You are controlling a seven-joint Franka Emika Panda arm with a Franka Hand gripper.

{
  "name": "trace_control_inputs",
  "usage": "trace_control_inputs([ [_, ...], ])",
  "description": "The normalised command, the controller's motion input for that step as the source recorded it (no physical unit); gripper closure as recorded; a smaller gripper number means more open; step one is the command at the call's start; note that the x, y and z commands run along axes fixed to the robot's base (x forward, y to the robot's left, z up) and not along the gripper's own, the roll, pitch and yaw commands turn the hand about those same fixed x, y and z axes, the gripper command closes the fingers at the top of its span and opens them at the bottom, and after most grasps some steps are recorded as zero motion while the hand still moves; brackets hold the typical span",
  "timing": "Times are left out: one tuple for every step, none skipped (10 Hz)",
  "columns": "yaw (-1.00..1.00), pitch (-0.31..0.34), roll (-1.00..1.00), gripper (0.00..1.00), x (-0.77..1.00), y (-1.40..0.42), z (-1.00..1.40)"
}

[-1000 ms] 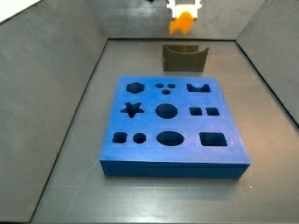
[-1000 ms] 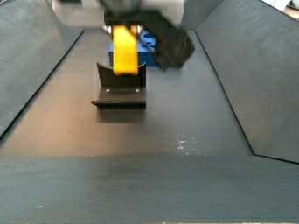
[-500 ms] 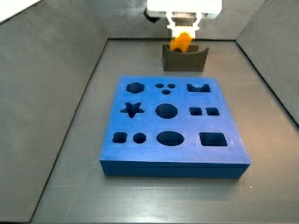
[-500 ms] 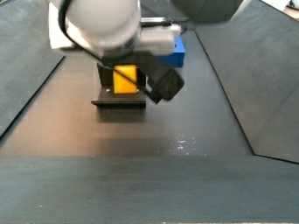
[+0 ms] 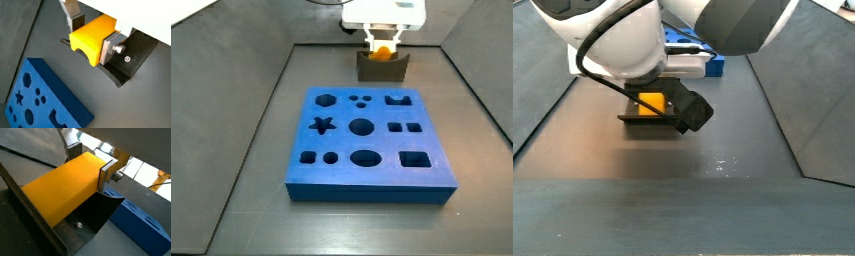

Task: Pick up the arch object. Move up. Place the arch object on the fixture. Regrasp the arch object. Rotate the arch object. Move to above the board. Insert the arch object.
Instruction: Place the arch object on the fixture, then regrasp the arch object.

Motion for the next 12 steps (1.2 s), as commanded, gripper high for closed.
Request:
trace_control_inputs([
  [0.00, 0.000, 0.00, 0.00, 0.00, 0.00, 0.00],
  [0.02, -0.001, 0.03, 0.00, 0.00, 0.00, 1.00],
  [0.02, 0.006, 0.03, 0.00, -0.01, 0.00, 1.00],
  [0.03, 0.020, 0.04, 0.00, -0.02, 0.00, 1.00],
  [0.03, 0.032, 0.05, 0.00, -0.03, 0.00, 1.00],
  [0.03, 0.056, 0.05, 0.00, -0.03, 0.00, 1.00],
  [0.01, 0.072, 0.05, 0.00, -0.03, 0.01, 1.00],
  [0.00, 0.091, 0.04, 0.00, -0.03, 0.01, 0.84],
  [-0.01, 0.098, 0.04, 0.00, -0.03, 0.01, 0.70],
  [-0.02, 0.098, 0.04, 0.00, -0.03, 0.01, 0.61],
  [-0.04, 0.086, 0.04, 0.00, -0.02, 0.01, 0.37],
  [0.01, 0.068, 1.00, 0.00, -0.05, -0.83, 0.85],
])
